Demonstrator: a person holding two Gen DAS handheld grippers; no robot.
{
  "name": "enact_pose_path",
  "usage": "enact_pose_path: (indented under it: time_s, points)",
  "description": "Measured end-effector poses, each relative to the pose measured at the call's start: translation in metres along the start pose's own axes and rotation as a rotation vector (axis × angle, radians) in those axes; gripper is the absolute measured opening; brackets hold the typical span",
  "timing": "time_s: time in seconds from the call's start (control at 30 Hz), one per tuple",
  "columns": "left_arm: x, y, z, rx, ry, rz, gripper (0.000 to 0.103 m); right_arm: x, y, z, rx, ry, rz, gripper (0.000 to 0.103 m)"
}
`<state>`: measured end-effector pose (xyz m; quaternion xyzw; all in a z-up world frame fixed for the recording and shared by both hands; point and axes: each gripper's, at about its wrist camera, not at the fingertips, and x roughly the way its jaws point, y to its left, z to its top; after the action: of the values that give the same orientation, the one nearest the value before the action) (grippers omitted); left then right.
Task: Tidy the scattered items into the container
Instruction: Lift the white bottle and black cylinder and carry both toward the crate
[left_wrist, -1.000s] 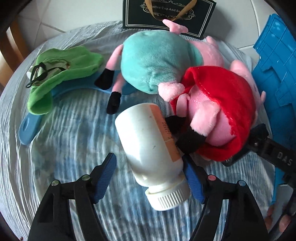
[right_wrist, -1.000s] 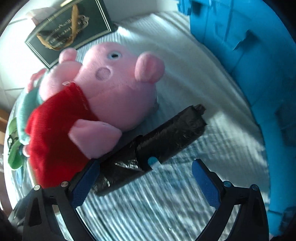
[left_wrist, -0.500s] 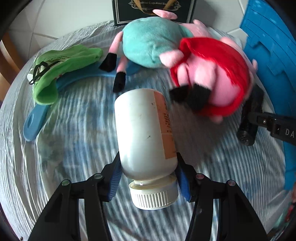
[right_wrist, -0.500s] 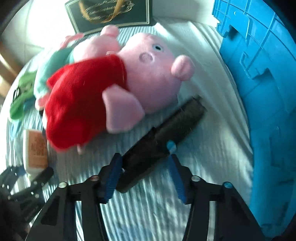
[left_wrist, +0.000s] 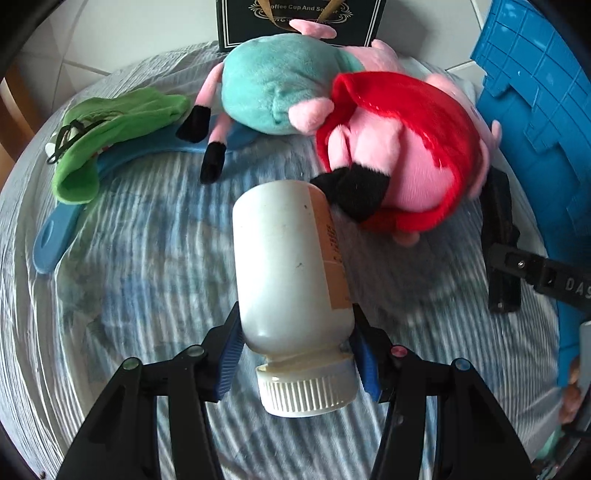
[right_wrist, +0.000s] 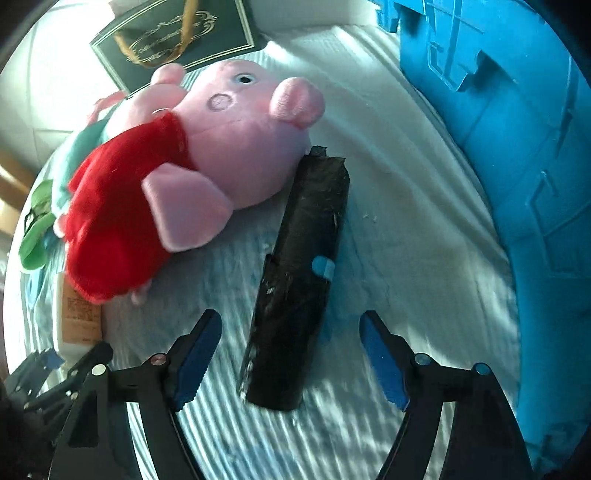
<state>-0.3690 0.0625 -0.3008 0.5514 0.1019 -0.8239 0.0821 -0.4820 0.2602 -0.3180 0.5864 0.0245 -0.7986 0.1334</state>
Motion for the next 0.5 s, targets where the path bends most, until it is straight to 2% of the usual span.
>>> enact_pose_path:
  time_s: [0.03,0.1,0.23,0.3,0.37,0.43,0.5]
  points:
    - [0.000,-0.002,0.002,0.002,-0.009,0.006,0.053,0.003,0.000,0.000,-0.004,-0.001,-0.009,0.049]
    - [-0.002,-0.007,0.004,0.012,-0.025,0.020,0.053,0.004,0.003,-0.002,-0.031,-0.014,-0.050,0.039]
    - [-0.006,-0.018,0.005,0.039,-0.045,0.051,0.053,0.000,0.005,-0.013,-0.085,0.002,-0.041,0.039]
    - [-0.005,-0.016,0.006,0.033,-0.046,0.053,0.053,-0.001,0.002,-0.014,-0.094,-0.007,-0.029,0.042]
    - [-0.004,-0.014,0.008,0.015,-0.030,0.044,0.053,-0.002,-0.001,-0.012,-0.078,-0.009,0.001,0.051]
    - [-0.003,-0.017,0.007,0.013,-0.035,0.054,0.053,-0.001,-0.002,-0.010,-0.061,-0.009,0.046,0.071]
    - [-0.002,-0.019,0.006,0.005,-0.041,0.056,0.053,-0.002,-0.001,-0.011,-0.054,-0.018,0.052,0.077]
